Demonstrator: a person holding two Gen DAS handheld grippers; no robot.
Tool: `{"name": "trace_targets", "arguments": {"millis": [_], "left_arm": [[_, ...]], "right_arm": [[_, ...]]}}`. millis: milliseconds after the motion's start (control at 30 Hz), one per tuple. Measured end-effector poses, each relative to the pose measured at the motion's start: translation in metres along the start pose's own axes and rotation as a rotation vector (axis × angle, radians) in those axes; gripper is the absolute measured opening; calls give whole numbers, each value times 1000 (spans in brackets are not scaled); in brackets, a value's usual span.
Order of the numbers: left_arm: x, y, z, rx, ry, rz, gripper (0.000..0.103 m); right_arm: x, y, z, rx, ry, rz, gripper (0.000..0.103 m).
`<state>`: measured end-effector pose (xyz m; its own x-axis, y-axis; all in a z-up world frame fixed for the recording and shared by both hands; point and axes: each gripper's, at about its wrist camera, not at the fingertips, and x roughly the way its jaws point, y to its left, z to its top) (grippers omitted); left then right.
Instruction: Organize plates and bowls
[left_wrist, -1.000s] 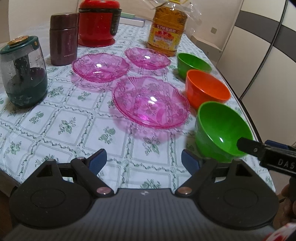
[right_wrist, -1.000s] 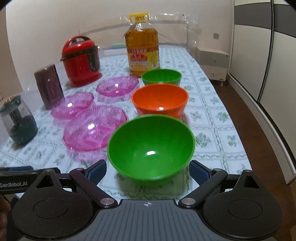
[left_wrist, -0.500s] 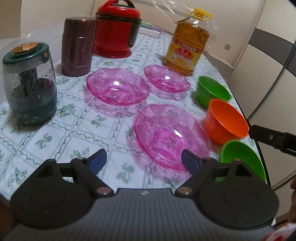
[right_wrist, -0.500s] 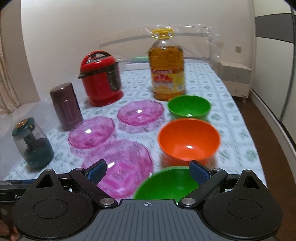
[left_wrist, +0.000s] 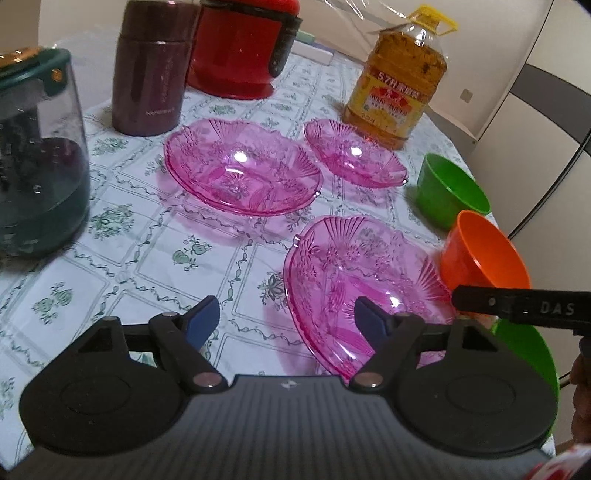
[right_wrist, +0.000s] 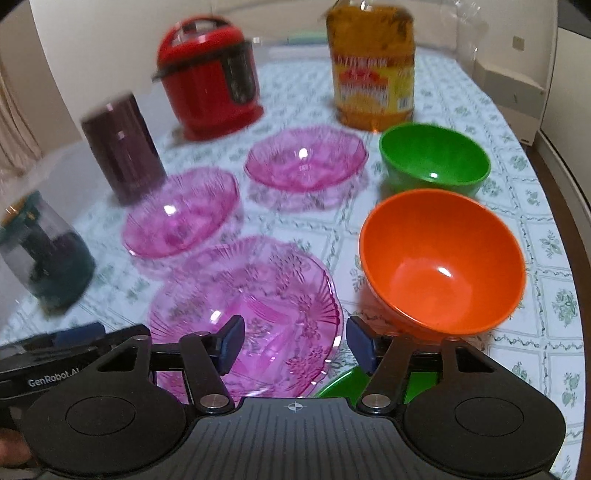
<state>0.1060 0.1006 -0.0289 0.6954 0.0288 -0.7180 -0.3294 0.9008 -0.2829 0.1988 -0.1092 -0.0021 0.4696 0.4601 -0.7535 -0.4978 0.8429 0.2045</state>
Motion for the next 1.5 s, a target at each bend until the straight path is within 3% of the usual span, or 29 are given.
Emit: {"name": "trace_targets", "arguments": {"millis": [333,567,633,667,700,733,1033,1267,1500], "left_arm": [[29,0,4,18,27,-24,43],[33,-2,3,39,25,-17,20],[33,-2,3,41,26,-19,17],[34,-3,4,44,30,-26,15],[33,-4,4,48,29,-19,15],[31,-6,3,53,27,-18,15],[9,-8,30,85,3,-7,15],[19,-18,84,105,-31,-29,15],[53,-41,152,180,-98,-45,15]], "right_arm": [[42,1,6,-60,111,-92,55],[56,1,3,-95,139,-131,36],[57,2,2,-104,137,-145,30],[57,1,2,-105,134,-151,22],[56,1,2,-108,131,-156,14],[56,0,3,-108,127,-160,12],[35,2,15,-57,74,-108,11],[28,-11,58,25,26,-56,10],[41,-30,117,42,-35,-94,10]]}}
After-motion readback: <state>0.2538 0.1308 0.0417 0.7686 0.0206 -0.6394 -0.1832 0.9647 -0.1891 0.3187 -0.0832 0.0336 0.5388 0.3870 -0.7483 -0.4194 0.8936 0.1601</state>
